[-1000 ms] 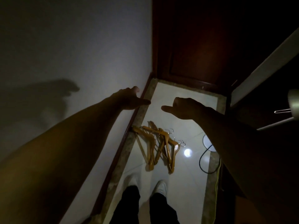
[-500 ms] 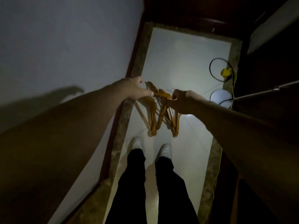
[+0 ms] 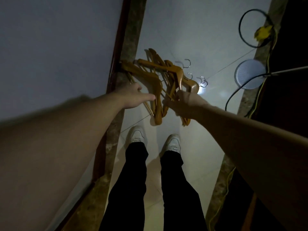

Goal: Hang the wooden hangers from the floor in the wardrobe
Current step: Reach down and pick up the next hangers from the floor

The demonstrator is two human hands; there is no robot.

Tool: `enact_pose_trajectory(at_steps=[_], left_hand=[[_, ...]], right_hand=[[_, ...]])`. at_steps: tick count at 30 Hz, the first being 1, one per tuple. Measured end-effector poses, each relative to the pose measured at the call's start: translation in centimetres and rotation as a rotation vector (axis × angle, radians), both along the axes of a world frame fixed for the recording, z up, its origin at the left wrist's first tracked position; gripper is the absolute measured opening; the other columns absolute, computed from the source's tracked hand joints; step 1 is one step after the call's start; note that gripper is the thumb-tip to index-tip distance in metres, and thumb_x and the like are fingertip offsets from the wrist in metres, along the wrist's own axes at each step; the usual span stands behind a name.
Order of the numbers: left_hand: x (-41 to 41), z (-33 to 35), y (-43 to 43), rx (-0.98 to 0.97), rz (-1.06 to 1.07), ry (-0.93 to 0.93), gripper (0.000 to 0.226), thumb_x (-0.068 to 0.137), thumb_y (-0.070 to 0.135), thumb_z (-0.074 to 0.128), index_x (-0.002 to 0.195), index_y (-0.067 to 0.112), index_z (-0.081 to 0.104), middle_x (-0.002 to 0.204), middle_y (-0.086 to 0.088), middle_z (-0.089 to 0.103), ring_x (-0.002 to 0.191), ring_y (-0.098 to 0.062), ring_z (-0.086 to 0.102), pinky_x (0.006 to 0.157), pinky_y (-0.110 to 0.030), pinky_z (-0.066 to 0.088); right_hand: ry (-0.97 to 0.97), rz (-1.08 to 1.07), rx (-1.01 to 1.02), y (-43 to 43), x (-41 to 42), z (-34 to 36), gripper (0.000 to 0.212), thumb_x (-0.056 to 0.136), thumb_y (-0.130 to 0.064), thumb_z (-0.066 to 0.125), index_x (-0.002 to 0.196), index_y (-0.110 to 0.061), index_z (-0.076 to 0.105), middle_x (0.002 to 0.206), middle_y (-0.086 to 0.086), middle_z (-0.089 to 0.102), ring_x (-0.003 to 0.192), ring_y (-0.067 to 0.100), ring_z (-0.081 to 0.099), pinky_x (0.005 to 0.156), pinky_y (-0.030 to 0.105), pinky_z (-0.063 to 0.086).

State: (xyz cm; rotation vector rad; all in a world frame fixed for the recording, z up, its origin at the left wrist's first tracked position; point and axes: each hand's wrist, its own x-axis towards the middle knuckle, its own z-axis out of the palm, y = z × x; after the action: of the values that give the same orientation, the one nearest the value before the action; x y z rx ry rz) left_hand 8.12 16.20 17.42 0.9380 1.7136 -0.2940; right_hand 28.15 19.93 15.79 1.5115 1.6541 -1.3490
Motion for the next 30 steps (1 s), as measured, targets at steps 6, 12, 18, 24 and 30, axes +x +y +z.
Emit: enact_pose_trajectory(at_steps=[6,12,18,24,30], left_hand=[[0.3,-9.4,-1.0,-0.060,-0.035,-0.012,0.085,0.082,0.068,0.060,0.151,0.024,0.034,0.154,-0.008,0.039,0.137,-0.029,0.040,0.105,-0.044,0.040],[-0.4,-17.9,-0.5,-0.035,-0.057,0.014,0.089,0.078,0.074,0.058,0.149,0.026,0.037,0.152,-0.005,0.041,0.134,-0.028,0.042,0.105,-0.046,0.041],[-0.4,-26.8,-0.2,-0.035,-0.062,0.030,0.085,0.080,0.072,0.058,0.147,0.023,0.041,0.151,-0.006,0.042,0.135,-0.027,0.041,0.105,-0.043,0.040],[0.3,-34.1,0.3,-0.008,0.061,-0.025,0.078,0.086,0.065,0.057,0.148,0.021,0.039,0.150,-0.006,0.042,0.134,-0.026,0.041,0.097,-0.036,0.038],[1.8,-38.6,1.0,-0.043,0.409,-0.199,0.066,0.090,0.054,0.059,0.144,0.020,0.041,0.139,-0.007,0.048,0.126,-0.025,0.046,0.101,-0.039,0.040]], right_hand=[[-0.007,-0.017,-0.050,-2.6,0.8,-9.1,0.046,0.097,-0.060,0.048,0.116,-0.018,0.056,0.092,0.002,0.058,0.088,0.020,0.063,0.079,0.036,0.056],[0.019,-0.083,-0.051,-2.7,1.4,-18.0,0.035,0.101,-0.054,0.046,0.105,-0.020,0.052,0.078,-0.003,0.051,0.068,0.010,0.053,0.058,0.024,0.043],[0.042,-0.192,-0.012,-2.5,-0.2,-27.7,0.040,0.099,-0.053,0.049,0.114,-0.017,0.062,0.093,0.002,0.065,0.074,0.013,0.062,0.055,0.022,0.043],[0.036,-0.267,0.003,-2.9,-1.5,-35.8,0.047,0.091,-0.052,0.058,0.120,-0.016,0.056,0.096,0.004,0.064,0.078,0.016,0.065,0.058,0.027,0.050],[0.086,-0.319,-0.053,-2.0,-3.0,-39.1,0.023,0.099,-0.040,0.056,0.113,-0.023,0.054,0.079,-0.006,0.057,0.067,0.008,0.060,0.062,0.022,0.054]])
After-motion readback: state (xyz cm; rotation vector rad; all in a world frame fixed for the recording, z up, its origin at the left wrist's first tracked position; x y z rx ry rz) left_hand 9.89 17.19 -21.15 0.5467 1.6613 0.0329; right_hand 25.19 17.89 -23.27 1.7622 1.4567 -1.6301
